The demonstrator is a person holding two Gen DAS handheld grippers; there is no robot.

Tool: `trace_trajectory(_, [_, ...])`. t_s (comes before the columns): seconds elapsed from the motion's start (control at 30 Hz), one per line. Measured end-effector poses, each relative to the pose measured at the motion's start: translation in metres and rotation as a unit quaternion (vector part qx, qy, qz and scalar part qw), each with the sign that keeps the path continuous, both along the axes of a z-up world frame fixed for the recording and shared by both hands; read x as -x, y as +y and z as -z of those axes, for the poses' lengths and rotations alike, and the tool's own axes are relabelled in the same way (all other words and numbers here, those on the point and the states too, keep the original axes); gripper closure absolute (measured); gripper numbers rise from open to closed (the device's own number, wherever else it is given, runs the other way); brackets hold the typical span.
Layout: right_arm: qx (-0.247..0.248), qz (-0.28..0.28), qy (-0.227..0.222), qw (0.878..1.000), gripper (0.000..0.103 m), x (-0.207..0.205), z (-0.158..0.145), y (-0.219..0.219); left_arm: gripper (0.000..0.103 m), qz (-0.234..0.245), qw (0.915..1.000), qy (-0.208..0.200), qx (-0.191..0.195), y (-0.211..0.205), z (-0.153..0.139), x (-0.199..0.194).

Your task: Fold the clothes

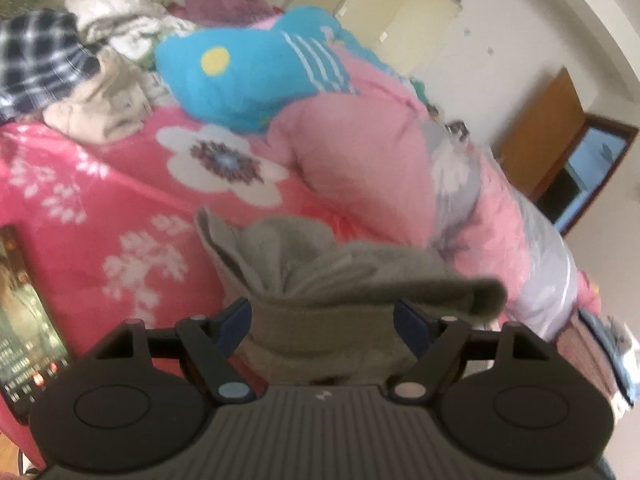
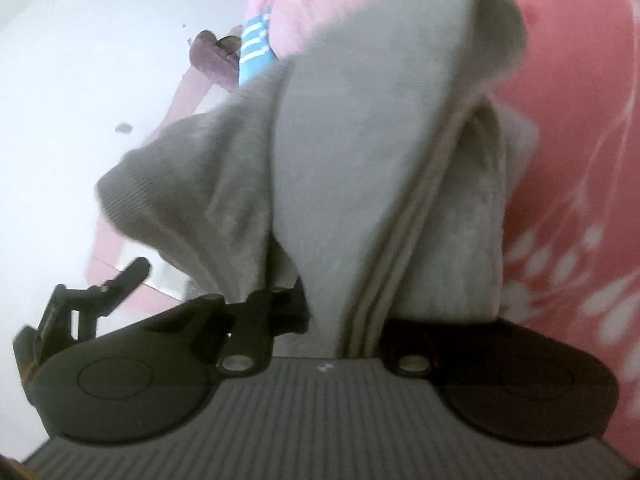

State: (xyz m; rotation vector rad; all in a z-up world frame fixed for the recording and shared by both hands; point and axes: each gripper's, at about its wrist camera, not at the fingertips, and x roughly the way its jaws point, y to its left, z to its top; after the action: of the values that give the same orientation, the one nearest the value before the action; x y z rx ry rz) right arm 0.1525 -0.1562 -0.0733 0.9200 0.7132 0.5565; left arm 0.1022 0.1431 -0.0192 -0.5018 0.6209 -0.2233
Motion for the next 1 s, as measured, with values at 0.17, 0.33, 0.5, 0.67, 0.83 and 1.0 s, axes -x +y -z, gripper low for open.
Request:
trace_trajectory(0.17, [0.070, 0.034, -0.022, 0.997, 0.094, 0.029, -0.023, -0.031, 0.024, 0.047, 0.9987, 0.014, -0.012, -0.022, 0.020, 0.004])
trace_trajectory(0.33, [0.125, 0.070, -0.020, 0.989, 0.094, 0.034, -0.022, -0.071, 0.024, 0.072, 0.9965, 0.023, -0.036, -0.042, 0.038, -0.002])
trace_trajectory(0.5, [0.159, 0.030, -0.005, 0.987, 0.084, 0.060, -0.018, -0.096, 0.024, 0.069, 0.9963, 0.019, -0.049, -0.045, 0.047, -0.008])
trace_trajectory(0.67, [0.314, 0.014, -0.090, 0.945, 0.070, 0.102, -0.049, -0.091, 0.024, 0.046, 0.9980, 0.011, -0.043, -0.032, 0.042, -0.018])
trace_trajectory(0.83, [0.481, -0.035, -0.228, 0.846, 0.045, 0.104, -0.066, -0.040, 0.024, 0.027, 0.9989, 0.012, -0.036, -0.021, 0.040, -0.026])
trace_trajectory(1.0, [0.600, -0.128, -0.310, 0.726, 0.044, 0.091, -0.069, 0.012, 0.023, 0.026, 0.9990, 0.012, -0.033, -0.018, 0.042, -0.029])
